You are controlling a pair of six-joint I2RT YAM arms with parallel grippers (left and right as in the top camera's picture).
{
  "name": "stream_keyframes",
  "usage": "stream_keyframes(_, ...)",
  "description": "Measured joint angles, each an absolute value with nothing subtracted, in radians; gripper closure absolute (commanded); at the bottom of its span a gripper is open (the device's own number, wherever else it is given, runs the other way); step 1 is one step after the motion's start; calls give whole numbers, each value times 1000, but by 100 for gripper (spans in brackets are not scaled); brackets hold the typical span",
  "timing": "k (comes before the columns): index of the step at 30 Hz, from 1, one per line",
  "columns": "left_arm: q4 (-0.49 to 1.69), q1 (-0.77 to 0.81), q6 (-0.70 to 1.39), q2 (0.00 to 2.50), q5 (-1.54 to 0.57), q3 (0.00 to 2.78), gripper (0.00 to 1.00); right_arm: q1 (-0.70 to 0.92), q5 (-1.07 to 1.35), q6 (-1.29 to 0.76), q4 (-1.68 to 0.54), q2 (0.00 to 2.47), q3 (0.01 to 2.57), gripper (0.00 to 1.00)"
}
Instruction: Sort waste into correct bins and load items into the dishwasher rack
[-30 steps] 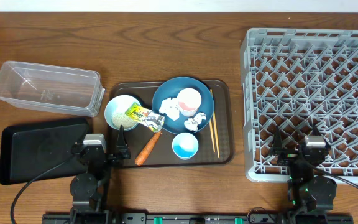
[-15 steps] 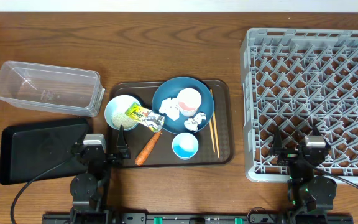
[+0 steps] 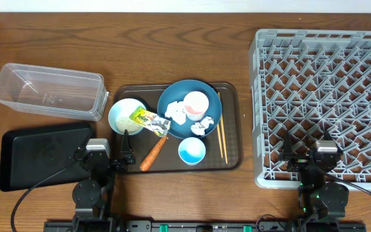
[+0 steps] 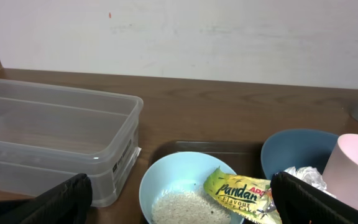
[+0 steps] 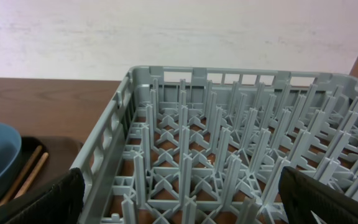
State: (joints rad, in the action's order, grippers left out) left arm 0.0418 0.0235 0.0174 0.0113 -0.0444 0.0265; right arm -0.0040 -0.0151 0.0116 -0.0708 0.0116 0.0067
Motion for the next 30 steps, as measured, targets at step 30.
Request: stream_keyframes(30,72,23,80,15,-44,39,6,-4,-4,-43,-71,12,7,1)
